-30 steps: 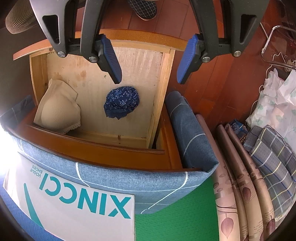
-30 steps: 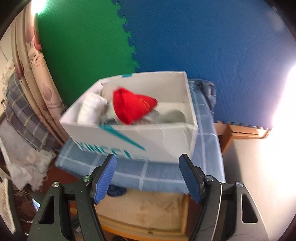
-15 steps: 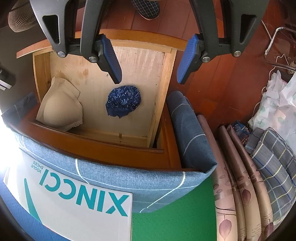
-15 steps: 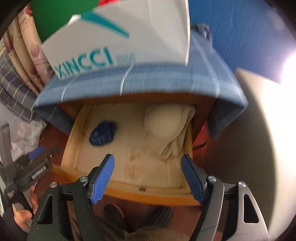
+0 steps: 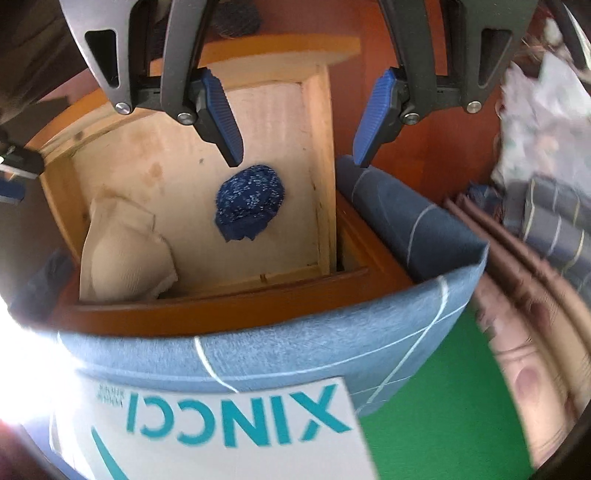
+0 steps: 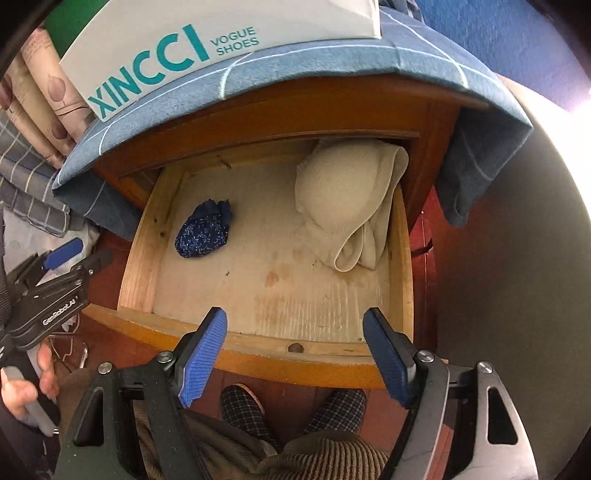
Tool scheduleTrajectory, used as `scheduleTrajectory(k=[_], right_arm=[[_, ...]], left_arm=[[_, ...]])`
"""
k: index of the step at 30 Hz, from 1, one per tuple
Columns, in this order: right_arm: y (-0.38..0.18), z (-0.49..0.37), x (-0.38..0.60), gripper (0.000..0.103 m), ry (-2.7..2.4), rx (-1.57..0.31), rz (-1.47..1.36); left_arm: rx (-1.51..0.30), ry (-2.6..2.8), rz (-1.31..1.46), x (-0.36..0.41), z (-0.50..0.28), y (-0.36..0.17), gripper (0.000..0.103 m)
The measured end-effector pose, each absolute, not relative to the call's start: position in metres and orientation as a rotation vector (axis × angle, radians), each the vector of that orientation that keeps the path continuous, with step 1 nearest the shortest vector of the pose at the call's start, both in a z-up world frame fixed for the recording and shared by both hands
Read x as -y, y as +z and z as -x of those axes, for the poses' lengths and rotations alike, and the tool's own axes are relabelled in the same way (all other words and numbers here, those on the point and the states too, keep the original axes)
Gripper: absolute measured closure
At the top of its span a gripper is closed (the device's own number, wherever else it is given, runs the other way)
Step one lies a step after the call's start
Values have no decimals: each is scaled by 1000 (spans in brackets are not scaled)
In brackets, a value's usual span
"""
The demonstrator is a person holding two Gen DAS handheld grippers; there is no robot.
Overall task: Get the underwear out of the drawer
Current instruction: 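Move the right gripper back down to the open drawer, then reach the left gripper into the drawer and grasp the blue patterned underwear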
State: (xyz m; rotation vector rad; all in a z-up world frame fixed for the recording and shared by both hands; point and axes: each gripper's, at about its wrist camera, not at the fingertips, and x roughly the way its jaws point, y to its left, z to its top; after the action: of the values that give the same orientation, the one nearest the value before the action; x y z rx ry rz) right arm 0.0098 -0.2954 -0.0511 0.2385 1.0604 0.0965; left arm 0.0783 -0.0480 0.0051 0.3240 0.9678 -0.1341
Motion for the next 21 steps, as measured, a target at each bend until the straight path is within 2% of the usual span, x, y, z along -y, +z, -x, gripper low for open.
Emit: scheduleTrajectory(k=[21], right_arm=[[-53, -2, 311, 29, 68, -1027, -362]], left_arm=[[-1089, -329, -708, 105, -138, -56, 39]])
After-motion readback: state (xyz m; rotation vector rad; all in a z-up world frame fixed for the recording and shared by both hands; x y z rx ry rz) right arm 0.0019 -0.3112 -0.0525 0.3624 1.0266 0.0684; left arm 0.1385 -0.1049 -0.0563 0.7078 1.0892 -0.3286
